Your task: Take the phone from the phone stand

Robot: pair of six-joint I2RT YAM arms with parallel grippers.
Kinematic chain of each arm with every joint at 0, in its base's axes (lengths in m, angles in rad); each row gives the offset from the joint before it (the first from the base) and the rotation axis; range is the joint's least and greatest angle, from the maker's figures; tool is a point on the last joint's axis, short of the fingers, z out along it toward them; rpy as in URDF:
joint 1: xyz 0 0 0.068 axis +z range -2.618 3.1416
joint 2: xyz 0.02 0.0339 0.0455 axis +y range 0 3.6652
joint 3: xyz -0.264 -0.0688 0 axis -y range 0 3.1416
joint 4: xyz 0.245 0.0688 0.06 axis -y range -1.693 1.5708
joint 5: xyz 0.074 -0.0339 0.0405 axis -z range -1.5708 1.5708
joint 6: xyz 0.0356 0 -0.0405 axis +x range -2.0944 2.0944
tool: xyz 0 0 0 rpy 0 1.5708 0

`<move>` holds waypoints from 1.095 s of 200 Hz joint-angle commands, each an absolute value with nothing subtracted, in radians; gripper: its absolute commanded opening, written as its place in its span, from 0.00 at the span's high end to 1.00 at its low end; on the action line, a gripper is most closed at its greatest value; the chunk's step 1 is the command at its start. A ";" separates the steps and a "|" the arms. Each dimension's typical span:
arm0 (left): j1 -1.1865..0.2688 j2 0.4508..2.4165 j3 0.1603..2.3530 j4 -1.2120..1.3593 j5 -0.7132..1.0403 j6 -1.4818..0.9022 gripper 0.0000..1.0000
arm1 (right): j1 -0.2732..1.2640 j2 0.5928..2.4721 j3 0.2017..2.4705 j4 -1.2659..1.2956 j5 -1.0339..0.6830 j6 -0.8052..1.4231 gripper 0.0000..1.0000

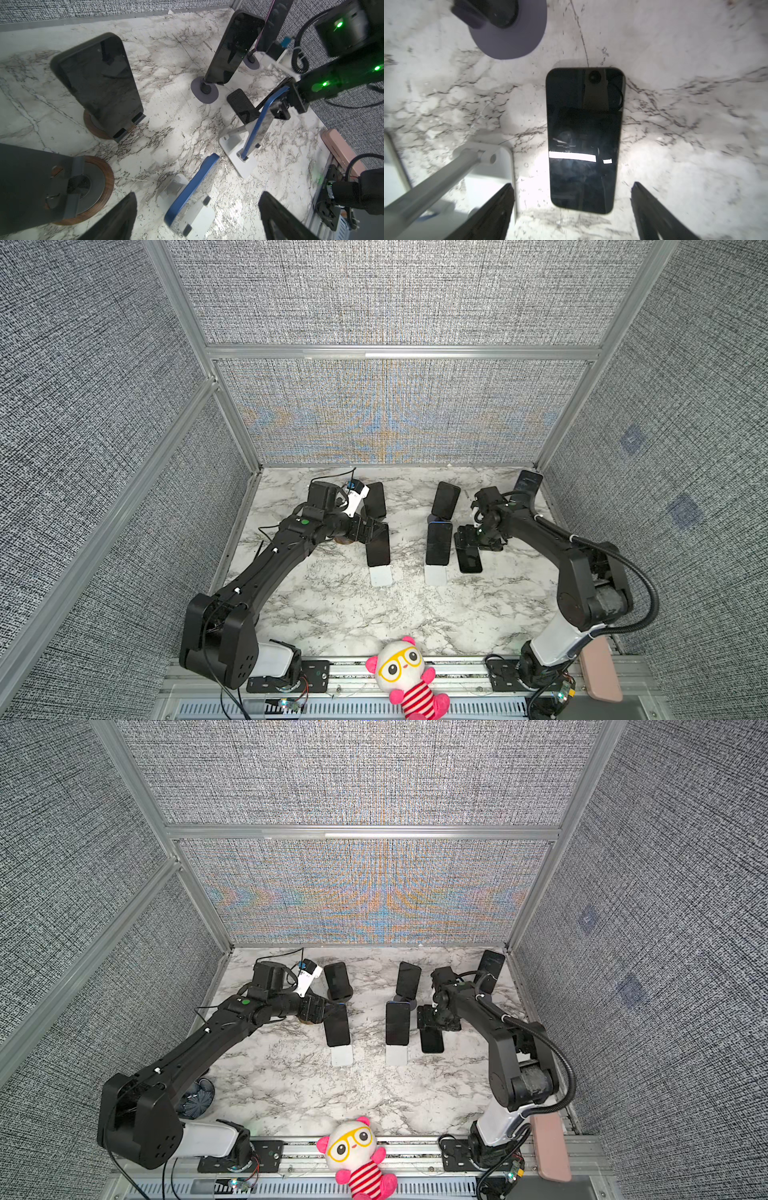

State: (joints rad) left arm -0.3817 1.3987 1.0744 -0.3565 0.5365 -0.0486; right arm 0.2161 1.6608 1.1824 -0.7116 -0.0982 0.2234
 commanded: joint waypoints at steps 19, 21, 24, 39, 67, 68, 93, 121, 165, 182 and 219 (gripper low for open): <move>-0.380 1.445 1.131 -0.454 0.564 0.067 0.09 | 0.166 1.546 1.211 -0.822 -0.175 0.181 0.13; -0.380 1.447 1.136 -0.460 0.563 0.071 0.09 | 0.164 1.540 1.213 -0.826 -0.178 0.179 0.13; -0.380 1.452 1.142 -0.469 0.563 0.077 0.09 | 0.160 1.532 1.215 -0.831 -0.181 0.177 0.13; -0.379 1.477 1.165 -0.501 0.567 0.106 0.09 | 0.148 1.491 1.226 -0.851 -0.204 0.169 0.13; -0.378 1.516 1.187 -0.520 0.580 0.138 0.11 | 0.137 1.439 1.242 -0.875 -0.240 0.155 0.13; -0.379 1.516 1.187 -0.520 0.581 0.139 0.11 | 0.137 1.438 1.243 -0.876 -0.241 0.156 0.13; -0.379 1.535 1.195 -0.532 0.605 0.156 0.16 | 0.136 1.416 1.247 -0.882 -0.266 0.151 0.13; -0.377 1.552 1.194 -0.530 0.610 0.152 0.30 | 0.136 1.407 1.243 -0.877 -0.287 0.148 0.13; -0.375 1.558 1.192 -0.525 0.603 0.142 0.61 | 0.136 1.404 1.232 -0.870 -0.290 0.146 0.13; -0.375 1.561 1.193 -0.521 0.600 0.136 0.69 | 0.135 1.403 1.229 -0.868 -0.293 0.147 0.13; -0.374 1.568 1.195 -0.518 0.606 0.127 0.81 | 0.136 1.399 1.226 -0.862 -0.303 0.145 0.13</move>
State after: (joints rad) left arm -0.3752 1.5616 1.1889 -0.5243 0.5888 0.1295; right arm 0.1356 1.4055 1.2285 -0.8623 -0.2863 0.1528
